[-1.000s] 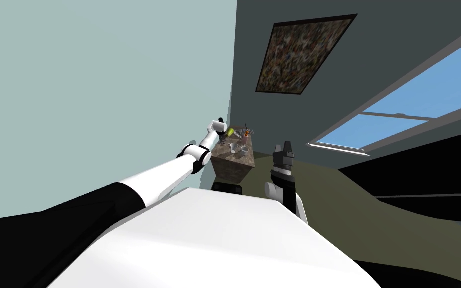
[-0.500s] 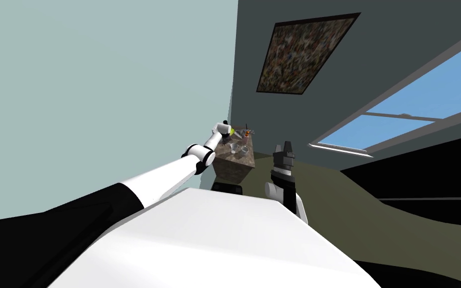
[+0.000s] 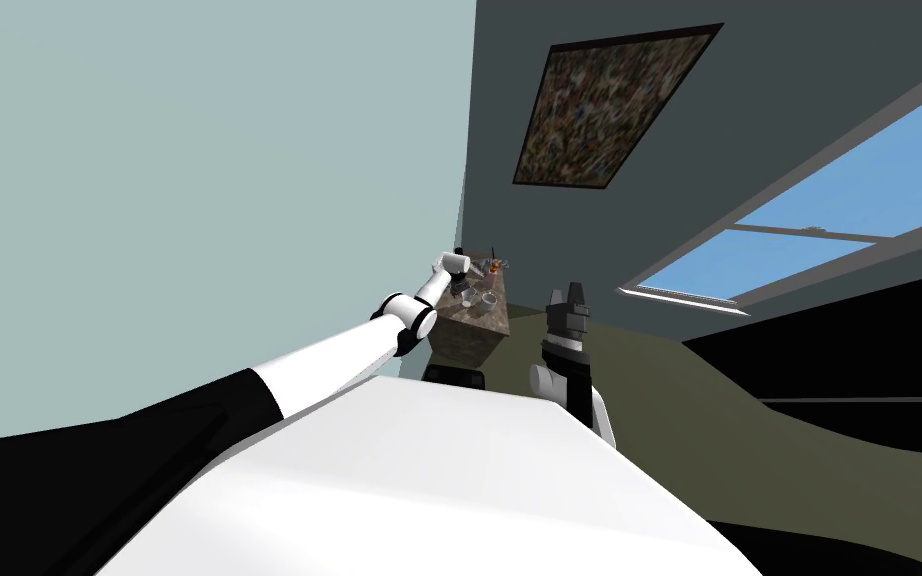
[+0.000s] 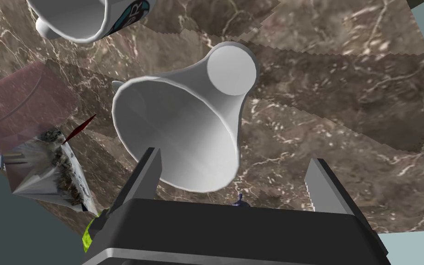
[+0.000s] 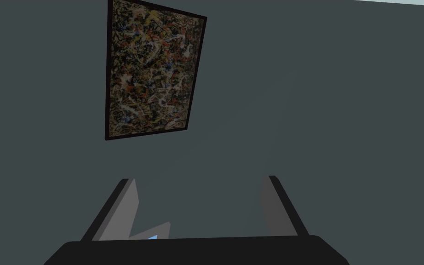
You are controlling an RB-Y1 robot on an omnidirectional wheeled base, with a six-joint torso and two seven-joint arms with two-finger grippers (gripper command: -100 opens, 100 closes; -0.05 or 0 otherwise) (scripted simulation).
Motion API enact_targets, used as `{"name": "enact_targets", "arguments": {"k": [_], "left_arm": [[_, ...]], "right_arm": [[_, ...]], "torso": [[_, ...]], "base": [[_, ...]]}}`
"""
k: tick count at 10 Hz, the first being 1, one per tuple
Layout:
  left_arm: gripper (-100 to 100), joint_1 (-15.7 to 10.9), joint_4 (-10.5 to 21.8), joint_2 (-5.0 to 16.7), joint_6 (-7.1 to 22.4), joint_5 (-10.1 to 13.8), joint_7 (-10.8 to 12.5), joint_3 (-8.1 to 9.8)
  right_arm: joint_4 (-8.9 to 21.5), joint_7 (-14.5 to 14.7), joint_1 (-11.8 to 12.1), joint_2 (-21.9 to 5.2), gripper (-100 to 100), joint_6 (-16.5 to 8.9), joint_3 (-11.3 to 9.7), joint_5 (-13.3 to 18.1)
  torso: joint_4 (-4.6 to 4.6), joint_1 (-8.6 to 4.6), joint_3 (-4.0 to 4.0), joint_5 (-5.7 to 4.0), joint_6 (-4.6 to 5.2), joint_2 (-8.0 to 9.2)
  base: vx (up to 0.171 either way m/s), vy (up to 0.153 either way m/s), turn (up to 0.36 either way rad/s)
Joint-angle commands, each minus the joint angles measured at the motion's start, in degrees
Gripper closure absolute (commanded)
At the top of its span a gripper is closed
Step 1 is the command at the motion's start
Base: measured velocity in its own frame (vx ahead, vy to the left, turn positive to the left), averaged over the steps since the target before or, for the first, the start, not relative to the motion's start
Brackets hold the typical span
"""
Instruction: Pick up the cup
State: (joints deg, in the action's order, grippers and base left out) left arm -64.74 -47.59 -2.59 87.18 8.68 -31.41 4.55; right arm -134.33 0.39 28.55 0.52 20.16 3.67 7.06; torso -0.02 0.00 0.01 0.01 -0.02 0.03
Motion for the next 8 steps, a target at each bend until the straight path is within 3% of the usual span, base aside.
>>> {"name": "enact_targets", "arguments": {"k": [1,2,4,5,8], "left_arm": [[0,0.0,0.0,0.0,0.0,0.0,0.0,0.00],[-100,1.0,0.7,0.0,-1.7,-0.1,0.1,-0.36],[-100,1.2,1.1,-0.1,-2.0,-0.2,0.2,-0.45],[100,1.2,1.2,-0.1,-2.3,-0.2,0.2,-0.47],[100,1.3,1.4,-0.1,-1.6,-0.1,0.8,-0.24]], "right_arm": [[0.0,0.0,0.0,0.0,0,0.0,0.0,0.0],[0.0,0.0,0.0,0.0,0,0.0,0.0,0.0],[0.0,0.0,0.0,0.0,0,0.0,0.0,0.0],[0.0,0.0,0.0,0.0,0,0.0,0.0,0.0],[0.0,0.0,0.0,0.0,0,0.0,0.0,0.0]], "torso": [[0.00,0.00,0.00,0.00,0.00,0.00],[0.00,0.01,0.00,0.00,0.00,0.00],[-0.03,-0.01,-0.06,0.00,0.00,-0.10],[-0.02,0.01,-0.04,0.00,0.00,-0.07],[-0.02,0.19,-0.05,0.10,0.21,-0.08]], "base": [[0.000,0.000,0.000],[0.015,-0.003,-0.057],[0.021,-0.004,-0.032],[0.000,0.000,0.000],[0.000,-0.001,0.014]]}}
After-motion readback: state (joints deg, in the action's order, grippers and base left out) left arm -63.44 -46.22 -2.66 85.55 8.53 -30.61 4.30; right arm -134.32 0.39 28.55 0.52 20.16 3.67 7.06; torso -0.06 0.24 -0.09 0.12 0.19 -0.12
